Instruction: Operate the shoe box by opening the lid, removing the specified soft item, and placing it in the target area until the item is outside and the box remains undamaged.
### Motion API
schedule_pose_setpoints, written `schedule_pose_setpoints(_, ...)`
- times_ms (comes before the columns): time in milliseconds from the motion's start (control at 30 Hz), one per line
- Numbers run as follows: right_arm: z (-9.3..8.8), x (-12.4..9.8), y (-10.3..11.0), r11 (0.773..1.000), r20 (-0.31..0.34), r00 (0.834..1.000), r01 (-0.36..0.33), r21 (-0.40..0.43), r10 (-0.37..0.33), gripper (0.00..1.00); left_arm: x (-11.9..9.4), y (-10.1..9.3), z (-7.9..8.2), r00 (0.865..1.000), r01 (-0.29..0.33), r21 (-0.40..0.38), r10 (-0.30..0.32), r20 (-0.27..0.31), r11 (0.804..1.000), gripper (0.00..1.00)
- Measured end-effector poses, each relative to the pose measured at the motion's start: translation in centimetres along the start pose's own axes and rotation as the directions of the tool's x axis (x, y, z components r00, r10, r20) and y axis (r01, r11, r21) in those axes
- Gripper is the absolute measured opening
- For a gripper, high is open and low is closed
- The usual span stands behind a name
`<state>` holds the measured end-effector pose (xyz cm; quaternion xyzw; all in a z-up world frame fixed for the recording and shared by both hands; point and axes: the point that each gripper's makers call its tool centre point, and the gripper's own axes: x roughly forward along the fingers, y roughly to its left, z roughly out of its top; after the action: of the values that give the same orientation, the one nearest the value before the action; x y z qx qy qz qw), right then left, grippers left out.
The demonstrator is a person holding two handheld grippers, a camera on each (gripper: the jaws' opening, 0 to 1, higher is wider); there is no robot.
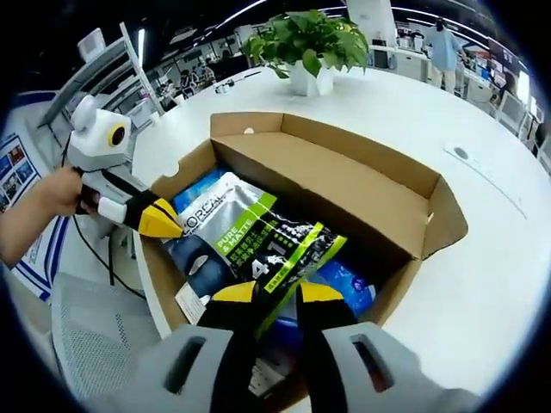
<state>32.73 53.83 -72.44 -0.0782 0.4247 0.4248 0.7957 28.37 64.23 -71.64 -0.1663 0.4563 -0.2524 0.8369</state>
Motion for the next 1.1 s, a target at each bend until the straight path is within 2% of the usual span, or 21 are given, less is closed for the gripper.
schedule_pose_setpoints(133, 0.0, -0.2, -0.4, 1.0, 0.005, 1.0, 0.029, -0.007, -0.029, 0.04, -0.2, -0.1, 0.2, 1.0, -0.01, 0.019, 0.01, 0.003, 1.0, 0.0)
schedule_pose_setpoints(733, 1.5, -3.6, -1.1, 0.997, 0.097, 0.994, 0.055, 0.049, -0.06, 0.0, -0.9, -2.7, 2.0, 0.999, -0.009, 0.073, 0.006, 0.037, 0.997, 0.0)
schedule_pose_setpoints(1100, 1.1, -6.2, -2.7, 0.993, 0.123, 0.987, 0.09, 0.073, -0.099, 0.0, 0.2, -5.3, 2.8, 0.999, 0.012, 0.12, -0.015, 0.029, 0.993, 0.0)
